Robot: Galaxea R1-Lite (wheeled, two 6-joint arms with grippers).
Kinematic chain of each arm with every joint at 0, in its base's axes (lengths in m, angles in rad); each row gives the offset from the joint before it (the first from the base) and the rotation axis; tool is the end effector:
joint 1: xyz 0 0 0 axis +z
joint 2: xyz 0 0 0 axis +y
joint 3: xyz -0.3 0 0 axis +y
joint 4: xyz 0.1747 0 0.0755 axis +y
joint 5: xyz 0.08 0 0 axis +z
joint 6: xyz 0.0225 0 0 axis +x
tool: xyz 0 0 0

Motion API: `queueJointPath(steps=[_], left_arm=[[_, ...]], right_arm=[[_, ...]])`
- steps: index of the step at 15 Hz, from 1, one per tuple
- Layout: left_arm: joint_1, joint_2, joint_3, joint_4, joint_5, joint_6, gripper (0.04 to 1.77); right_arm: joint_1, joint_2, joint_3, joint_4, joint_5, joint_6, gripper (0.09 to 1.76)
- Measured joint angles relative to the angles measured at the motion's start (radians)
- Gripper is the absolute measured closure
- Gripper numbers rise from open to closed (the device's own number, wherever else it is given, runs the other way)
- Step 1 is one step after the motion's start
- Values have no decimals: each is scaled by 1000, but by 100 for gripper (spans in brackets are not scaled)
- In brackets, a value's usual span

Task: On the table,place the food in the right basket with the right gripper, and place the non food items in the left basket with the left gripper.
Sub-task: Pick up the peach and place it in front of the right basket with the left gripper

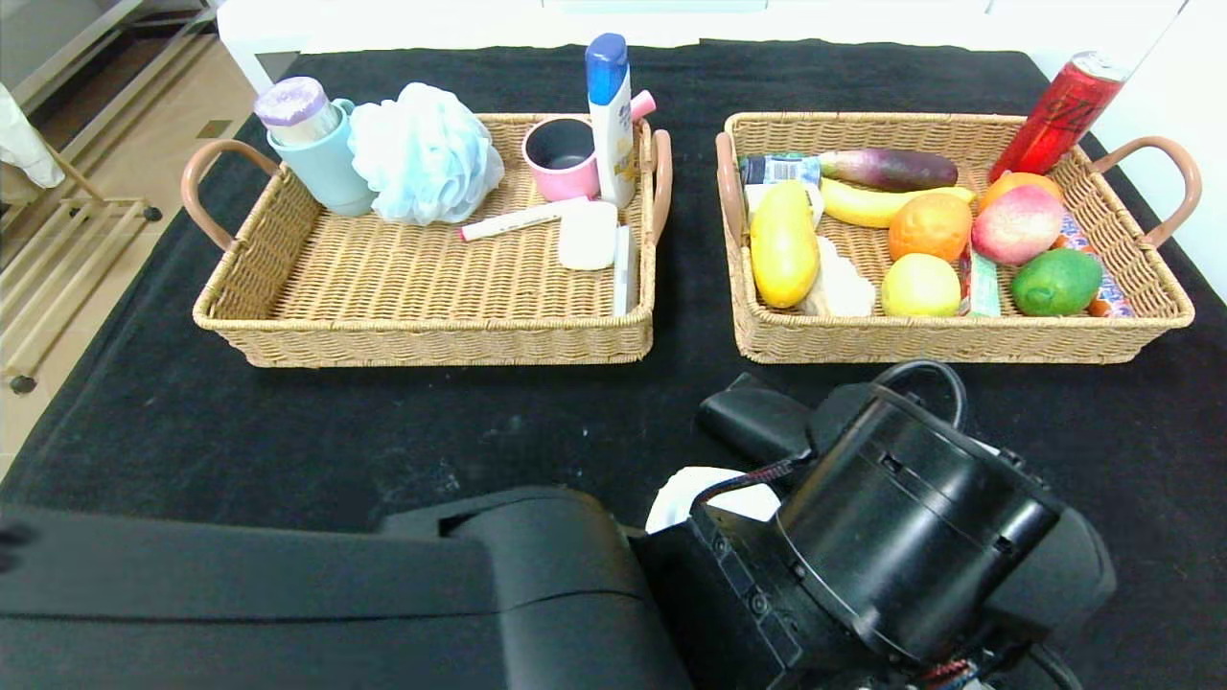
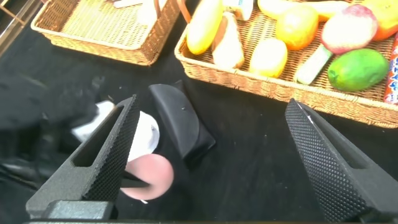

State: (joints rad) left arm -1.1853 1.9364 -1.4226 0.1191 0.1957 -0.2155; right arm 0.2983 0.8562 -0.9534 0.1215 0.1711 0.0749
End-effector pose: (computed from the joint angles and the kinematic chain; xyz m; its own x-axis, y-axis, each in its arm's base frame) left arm 0.1465 -0.3494 0.1997 0.4776 -0.6598 -0.5802 0.7827 0.6194 -0.0601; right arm 0.0678 0.0249 0.3162 0.8916 0.4523 -0.0239 -0.4493 0.8899 0.0789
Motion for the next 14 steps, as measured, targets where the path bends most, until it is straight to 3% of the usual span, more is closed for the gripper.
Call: queueJointPath(steps=[4,10,14], left_arm=[[3,48,-2,-72,11,3,166],[1,79,-5,-76,11,7,166],[1,84,-9,-77,13,9,108]], right_arm=[[-3,1,-1,1,1,0,14],[-2,3,3,5,27,0,14],[-3,3,7,7,29,0,14]])
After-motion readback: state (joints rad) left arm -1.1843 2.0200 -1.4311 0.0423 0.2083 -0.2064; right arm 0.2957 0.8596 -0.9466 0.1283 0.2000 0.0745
